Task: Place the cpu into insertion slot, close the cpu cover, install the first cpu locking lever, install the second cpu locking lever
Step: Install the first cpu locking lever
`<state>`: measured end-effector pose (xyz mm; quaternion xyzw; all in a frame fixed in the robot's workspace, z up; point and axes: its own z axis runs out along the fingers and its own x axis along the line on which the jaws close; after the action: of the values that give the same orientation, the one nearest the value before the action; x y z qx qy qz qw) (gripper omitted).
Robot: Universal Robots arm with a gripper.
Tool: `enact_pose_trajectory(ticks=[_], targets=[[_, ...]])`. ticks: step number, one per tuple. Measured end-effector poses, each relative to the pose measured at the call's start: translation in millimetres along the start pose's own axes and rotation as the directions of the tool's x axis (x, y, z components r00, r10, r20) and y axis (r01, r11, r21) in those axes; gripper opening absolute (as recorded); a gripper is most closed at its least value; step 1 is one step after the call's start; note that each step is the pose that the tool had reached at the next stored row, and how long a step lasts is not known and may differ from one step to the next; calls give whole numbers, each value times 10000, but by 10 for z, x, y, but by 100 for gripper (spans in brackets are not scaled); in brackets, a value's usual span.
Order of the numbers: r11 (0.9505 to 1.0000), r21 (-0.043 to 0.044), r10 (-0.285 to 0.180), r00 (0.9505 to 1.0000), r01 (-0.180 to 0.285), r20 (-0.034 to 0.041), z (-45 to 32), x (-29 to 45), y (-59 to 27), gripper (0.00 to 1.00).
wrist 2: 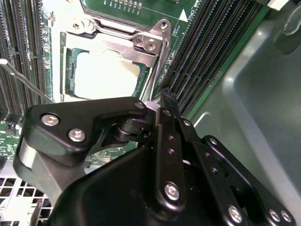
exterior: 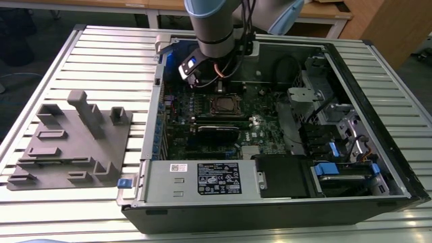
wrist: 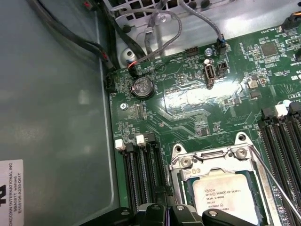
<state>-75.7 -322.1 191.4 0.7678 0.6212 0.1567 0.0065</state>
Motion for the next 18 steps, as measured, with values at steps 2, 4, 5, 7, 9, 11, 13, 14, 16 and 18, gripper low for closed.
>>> enact_pose_trajectory(ticks=[2, 4, 5, 7, 9, 11, 13, 14, 16, 18], targets=[[10000, 14, -58, 10000, 58, -13, 1, 0, 4, 11], [10000, 20, -80, 10000, 80, -17, 3, 1, 9, 11], [10000, 20, -87, 10000, 87, -18, 4, 2, 13, 11], [9999, 19, -99, 10000, 99, -9, 6, 3, 23, 11], [9999, 14, -109, 9999, 109, 2, 9, 3, 31, 11], [9999, 11, -118, 9999, 118, 17, 10, 2, 37, 11], [9999, 8, -125, 9999, 125, 41, 9, 0, 40, 11], [9999, 8, -129, 9999, 129, 50, 8, -2, 41, 11], [9999, 5, -134, 9999, 134, 55, 9, -5, 42, 11], [9999, 5, -135, 9999, 134, 57, 8, -10, 43, 11]])
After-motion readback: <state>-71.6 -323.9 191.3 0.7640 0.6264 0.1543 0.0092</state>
